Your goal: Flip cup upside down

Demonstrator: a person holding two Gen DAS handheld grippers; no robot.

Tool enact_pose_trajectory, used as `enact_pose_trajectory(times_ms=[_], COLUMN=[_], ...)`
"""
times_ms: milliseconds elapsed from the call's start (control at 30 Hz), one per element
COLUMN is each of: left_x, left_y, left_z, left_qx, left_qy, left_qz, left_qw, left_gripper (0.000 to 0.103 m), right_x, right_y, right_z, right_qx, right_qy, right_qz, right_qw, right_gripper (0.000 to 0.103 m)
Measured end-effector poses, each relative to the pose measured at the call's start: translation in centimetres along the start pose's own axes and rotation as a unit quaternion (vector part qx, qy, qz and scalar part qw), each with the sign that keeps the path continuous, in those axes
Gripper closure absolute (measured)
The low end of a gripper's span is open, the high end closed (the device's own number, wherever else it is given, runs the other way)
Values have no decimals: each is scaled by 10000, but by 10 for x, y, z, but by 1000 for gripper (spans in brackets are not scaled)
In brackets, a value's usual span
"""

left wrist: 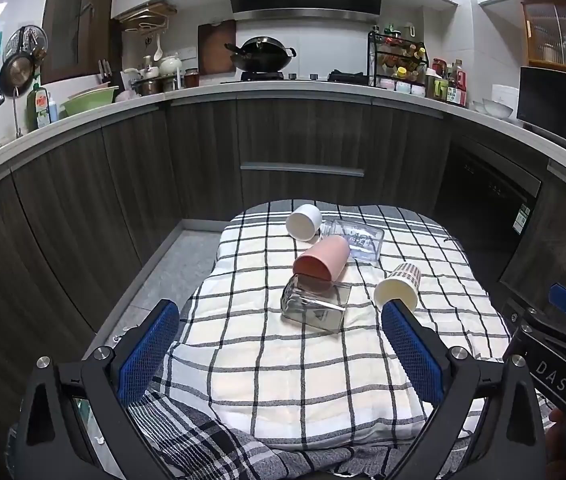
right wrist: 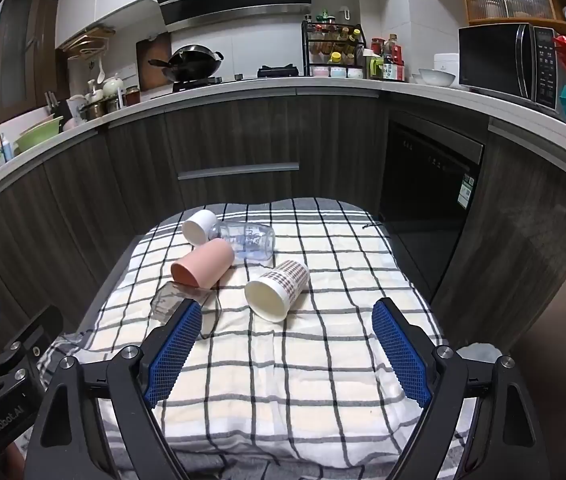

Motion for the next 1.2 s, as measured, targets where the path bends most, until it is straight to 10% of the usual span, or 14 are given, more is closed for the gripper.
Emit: enact_pose_trajectory(times_ms=[1200], left_x=[-3], left_y=[3], left_z=[-3], left_qx=[51], left_qy=[40], left_qz=[35], left_qw=[10000], left_gripper=[0], right_x=[0], right_y=[1], right_z=[-2], right_qx=[34], right_qy=[-24], right_qz=[-40], right_qw=[10000], right_gripper=[16])
Point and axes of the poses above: each gripper's, at about its wrist camera, not at the fingertips, and z roughly against the way its jaws point, x to its left, y to its underside, the point moved 1 cm from there along -z, roughly the way its jaws point, and after that the axes turned 11 degrees about -x, right-handed, at the moved point
